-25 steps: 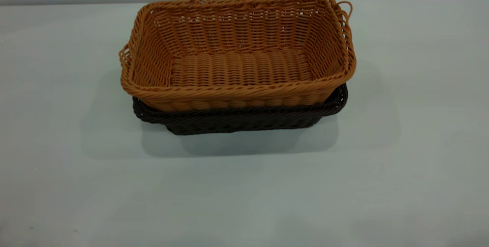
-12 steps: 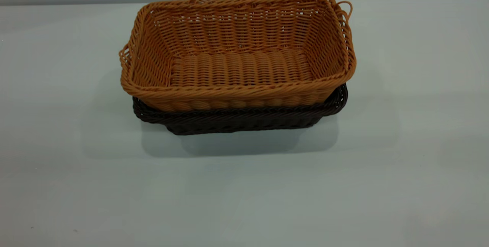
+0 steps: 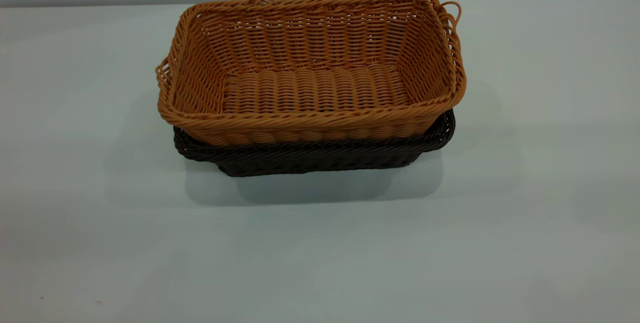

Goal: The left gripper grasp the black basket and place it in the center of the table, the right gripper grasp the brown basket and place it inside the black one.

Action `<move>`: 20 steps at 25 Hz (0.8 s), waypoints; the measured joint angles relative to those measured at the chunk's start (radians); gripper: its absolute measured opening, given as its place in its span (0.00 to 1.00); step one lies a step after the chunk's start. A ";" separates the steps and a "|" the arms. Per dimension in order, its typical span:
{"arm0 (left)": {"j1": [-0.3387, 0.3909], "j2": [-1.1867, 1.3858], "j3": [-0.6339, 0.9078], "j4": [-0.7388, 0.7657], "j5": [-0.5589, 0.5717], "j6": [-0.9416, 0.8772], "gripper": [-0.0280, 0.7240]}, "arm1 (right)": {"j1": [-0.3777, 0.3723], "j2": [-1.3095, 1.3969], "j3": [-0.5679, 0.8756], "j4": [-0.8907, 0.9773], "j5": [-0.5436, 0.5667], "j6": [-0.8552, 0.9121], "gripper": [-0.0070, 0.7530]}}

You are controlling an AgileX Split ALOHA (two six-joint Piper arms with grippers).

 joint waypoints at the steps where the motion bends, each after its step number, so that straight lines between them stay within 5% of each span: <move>1: 0.000 -0.023 0.000 -0.001 0.000 0.001 0.59 | 0.000 0.000 0.000 0.000 0.000 0.000 0.72; 8: 0.000 -0.133 0.000 -0.002 0.000 0.003 0.59 | -0.009 -0.009 0.000 0.002 0.000 0.000 0.72; 14: -0.001 -0.149 0.000 -0.002 0.001 0.004 0.59 | -0.181 -0.147 0.000 0.019 0.000 0.000 0.72; 20: 0.079 -0.149 0.000 -0.005 0.001 0.004 0.59 | -0.198 -0.386 0.000 0.023 0.008 0.001 0.72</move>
